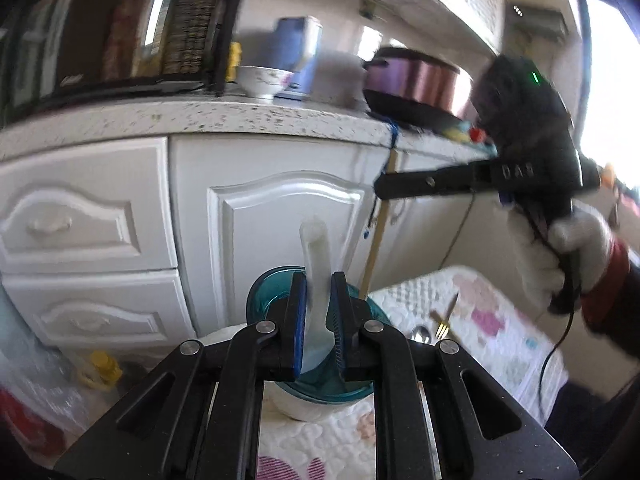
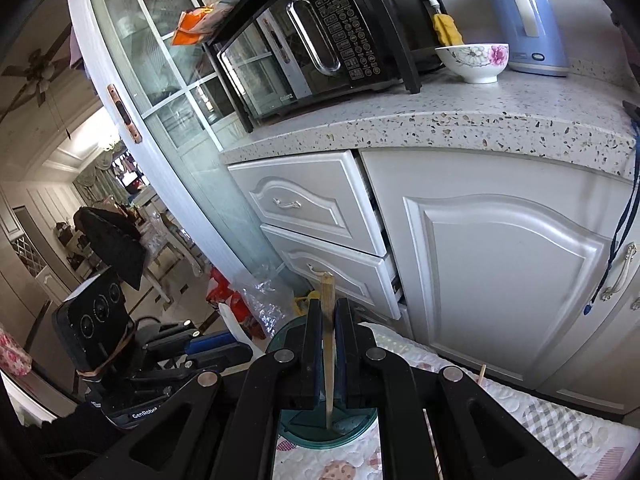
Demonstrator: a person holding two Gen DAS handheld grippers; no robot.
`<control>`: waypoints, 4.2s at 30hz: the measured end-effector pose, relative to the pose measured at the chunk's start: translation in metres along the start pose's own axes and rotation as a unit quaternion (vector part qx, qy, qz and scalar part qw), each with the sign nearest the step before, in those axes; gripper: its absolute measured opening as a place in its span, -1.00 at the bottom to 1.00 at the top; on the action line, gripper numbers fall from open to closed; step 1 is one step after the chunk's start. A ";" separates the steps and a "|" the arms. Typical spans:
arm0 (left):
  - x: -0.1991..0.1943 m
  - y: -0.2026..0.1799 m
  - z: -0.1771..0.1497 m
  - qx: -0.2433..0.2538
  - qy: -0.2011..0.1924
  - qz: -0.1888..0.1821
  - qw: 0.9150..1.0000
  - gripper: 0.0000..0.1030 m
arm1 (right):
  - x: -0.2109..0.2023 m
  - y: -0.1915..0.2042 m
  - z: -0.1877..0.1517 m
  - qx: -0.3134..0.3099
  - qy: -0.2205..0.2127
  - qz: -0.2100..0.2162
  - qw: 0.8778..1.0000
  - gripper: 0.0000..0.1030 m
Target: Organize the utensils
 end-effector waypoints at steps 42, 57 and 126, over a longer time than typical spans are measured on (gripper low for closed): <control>0.012 0.015 0.008 0.055 0.122 -0.065 0.989 -0.77 | 0.015 0.004 0.003 -0.018 0.042 -0.024 0.999 -0.32; 0.017 0.020 0.011 -0.042 0.073 -0.086 0.993 -0.34 | -0.008 -0.016 -0.019 0.008 0.046 -0.052 0.998 -0.31; 0.042 -0.049 0.015 -0.025 0.133 0.149 0.980 -0.26 | -0.048 -0.053 -0.098 0.041 0.098 -0.111 0.988 -0.18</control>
Point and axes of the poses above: each gripper's, at about its wrist camera, not at the fingertips, and x roughly the way its jaws point, y to its left, z to its top, the point moved 2 cm from there along x, roughly the way its jaws point, and after that the axes turned 2 degrees about -z, right-handed, at the moved point
